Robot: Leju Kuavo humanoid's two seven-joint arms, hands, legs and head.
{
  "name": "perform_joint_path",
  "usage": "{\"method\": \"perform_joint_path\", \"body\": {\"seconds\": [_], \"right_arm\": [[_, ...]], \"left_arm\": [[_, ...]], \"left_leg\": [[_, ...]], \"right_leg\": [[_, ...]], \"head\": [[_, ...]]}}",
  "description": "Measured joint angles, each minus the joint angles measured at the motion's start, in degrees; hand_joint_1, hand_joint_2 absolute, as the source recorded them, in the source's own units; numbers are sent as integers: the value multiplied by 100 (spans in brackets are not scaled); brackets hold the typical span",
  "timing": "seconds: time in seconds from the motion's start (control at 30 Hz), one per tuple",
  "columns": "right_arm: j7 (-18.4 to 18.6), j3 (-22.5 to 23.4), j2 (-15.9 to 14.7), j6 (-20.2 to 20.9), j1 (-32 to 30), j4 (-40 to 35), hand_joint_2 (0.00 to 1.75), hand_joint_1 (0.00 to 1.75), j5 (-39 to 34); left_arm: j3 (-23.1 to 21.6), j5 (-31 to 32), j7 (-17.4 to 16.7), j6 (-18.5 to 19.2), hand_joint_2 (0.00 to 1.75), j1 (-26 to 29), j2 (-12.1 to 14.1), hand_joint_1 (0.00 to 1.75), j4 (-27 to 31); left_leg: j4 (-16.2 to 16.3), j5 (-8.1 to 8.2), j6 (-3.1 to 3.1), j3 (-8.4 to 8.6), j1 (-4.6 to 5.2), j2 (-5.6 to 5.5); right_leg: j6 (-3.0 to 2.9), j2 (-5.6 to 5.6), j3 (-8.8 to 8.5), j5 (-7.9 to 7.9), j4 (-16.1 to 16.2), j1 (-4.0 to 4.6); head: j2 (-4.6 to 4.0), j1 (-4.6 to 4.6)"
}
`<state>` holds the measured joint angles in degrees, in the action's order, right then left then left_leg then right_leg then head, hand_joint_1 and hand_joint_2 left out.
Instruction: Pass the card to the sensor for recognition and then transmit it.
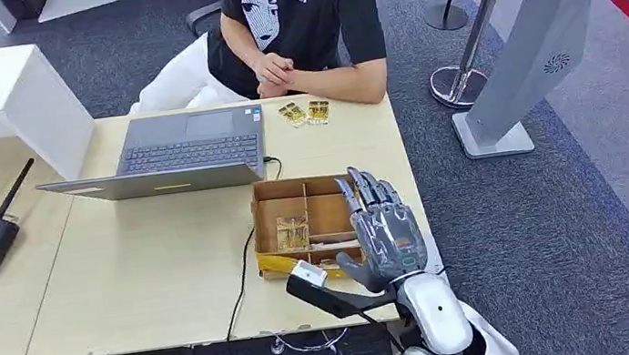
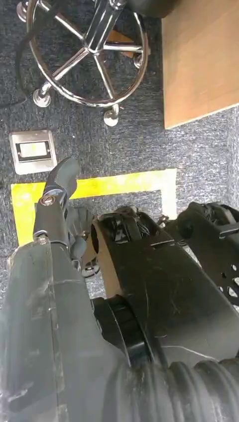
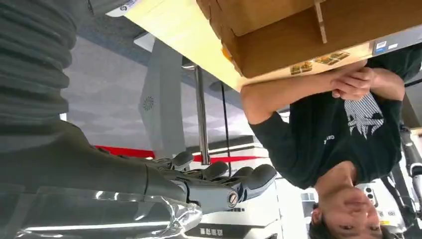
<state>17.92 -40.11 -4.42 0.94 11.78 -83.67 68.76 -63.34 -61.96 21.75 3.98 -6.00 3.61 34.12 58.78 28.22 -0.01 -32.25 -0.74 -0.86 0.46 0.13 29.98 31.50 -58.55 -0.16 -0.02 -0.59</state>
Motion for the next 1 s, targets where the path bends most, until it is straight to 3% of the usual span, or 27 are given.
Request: {"method": "perform_joint_path", "body": {"seconds": [0.53, 1.0], "right_arm": [[18, -113, 24, 4, -30, 85, 175, 0, 18], [-376, -448, 39, -55, -110, 68, 175, 0, -625]], "left_arm": [[15, -66, 142, 20, 175, 2, 13, 0, -2], [55, -181, 157, 11, 175, 0, 42, 0, -2]], "left_leg": [[0, 0, 0, 1, 0, 1], [0, 0, 0, 1, 0, 2]], "right_leg": [[0, 1, 0, 0, 0, 0], [0, 1, 0, 0, 0, 0]], "head": [[0, -2], [0, -2]]}}
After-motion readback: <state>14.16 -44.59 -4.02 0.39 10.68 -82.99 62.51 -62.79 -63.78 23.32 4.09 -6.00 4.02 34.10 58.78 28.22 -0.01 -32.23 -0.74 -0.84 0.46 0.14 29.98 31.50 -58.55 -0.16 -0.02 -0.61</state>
